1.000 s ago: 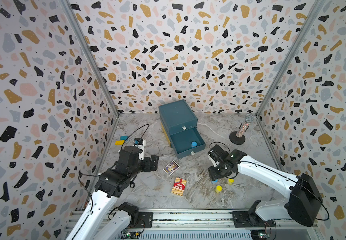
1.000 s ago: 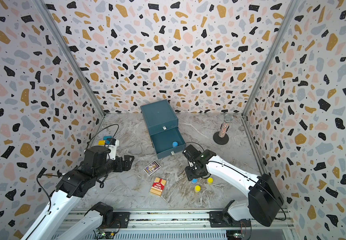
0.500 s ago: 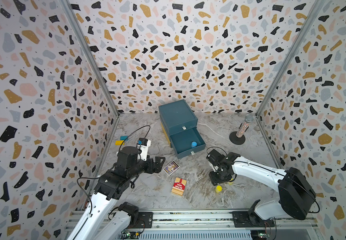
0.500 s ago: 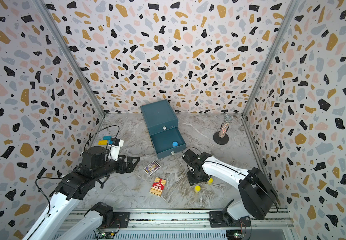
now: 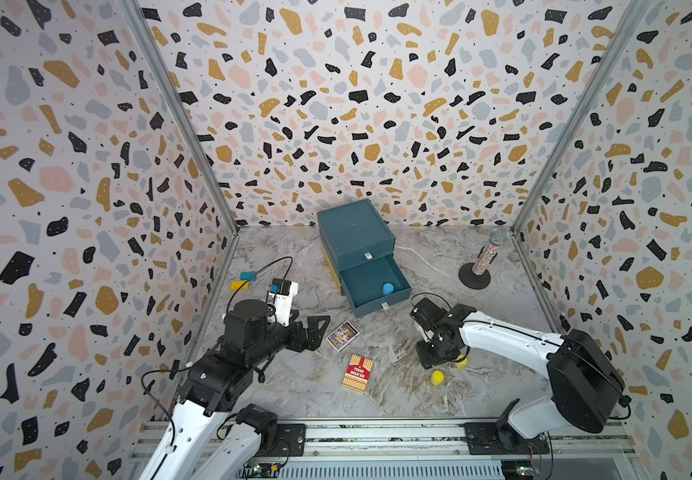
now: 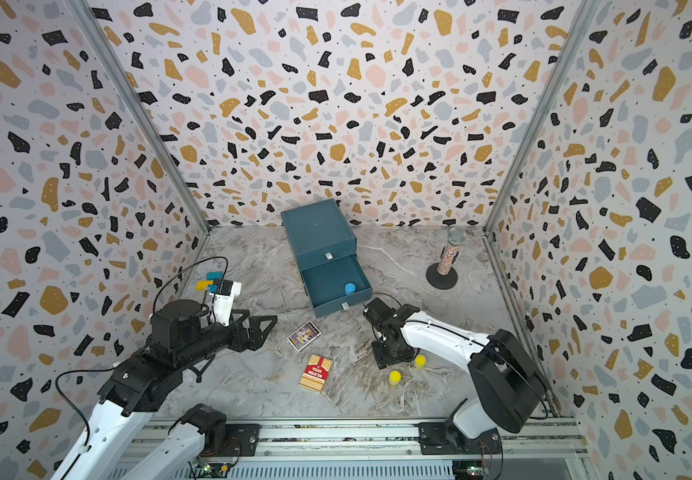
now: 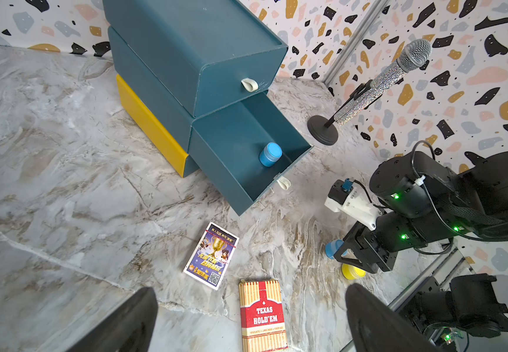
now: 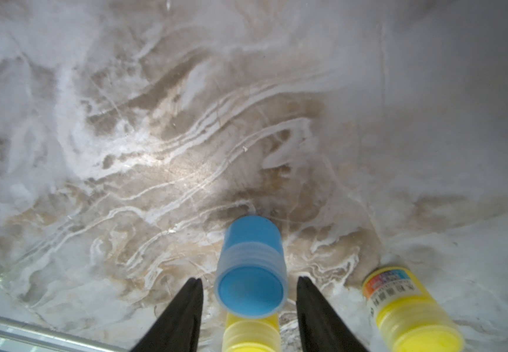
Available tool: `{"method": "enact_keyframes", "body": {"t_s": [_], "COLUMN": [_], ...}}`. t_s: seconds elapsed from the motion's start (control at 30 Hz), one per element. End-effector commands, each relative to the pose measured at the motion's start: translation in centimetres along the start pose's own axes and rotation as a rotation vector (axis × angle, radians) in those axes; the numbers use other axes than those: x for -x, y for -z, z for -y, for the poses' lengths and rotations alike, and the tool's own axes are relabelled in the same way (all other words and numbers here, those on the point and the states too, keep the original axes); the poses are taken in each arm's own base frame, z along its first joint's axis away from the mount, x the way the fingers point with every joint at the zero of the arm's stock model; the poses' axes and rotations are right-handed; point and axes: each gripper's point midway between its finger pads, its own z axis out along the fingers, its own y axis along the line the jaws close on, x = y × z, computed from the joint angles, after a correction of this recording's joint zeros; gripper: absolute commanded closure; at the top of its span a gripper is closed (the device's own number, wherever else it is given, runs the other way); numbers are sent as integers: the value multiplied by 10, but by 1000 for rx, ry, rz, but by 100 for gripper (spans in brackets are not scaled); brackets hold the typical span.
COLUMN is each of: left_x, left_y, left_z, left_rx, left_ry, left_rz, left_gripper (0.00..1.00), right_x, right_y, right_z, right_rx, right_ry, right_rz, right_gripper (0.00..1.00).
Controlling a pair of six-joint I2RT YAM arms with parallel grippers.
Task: Put the paint cans in the drawer according to color
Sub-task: Pick up the paint can at the center of the board.
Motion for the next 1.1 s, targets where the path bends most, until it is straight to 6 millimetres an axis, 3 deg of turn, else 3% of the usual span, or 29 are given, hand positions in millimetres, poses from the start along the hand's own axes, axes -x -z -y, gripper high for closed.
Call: {"method": "enact_keyframes", "body": {"t_s": [0.0,0.43,0.63,0.73,0.8,0.9,1.07], "left_x": [9,9,16,10,2,-9,-11], "left_y": [2,10,27,28,28,30,37], "left_z": [5,6,2,-6,-14,-23,-24], "left_rx": [-28,-23,35,77,112,156,162], "left_ry": [-24,-5,-5,-3,11,25,17], "left_rz": [46,55,70,60,42,18,49], "left_gripper": [0,0,0,0,0,0,0], "right_x": [-7,2,4,7,10,20,54], "right_y": [-2,-10,-10,-7,2,34,111], "right_z": [4,4,4,4,6,10,7], "right_rx": [-6,-10,-8,-8,-22,-40,-59], "right_ry": [-7,-13,-16,-18,-18,-4,41], "right_rz": [-17,-19,-6,8,36,120,282], "right_gripper": [48,56,57,66,70,73,75]}}
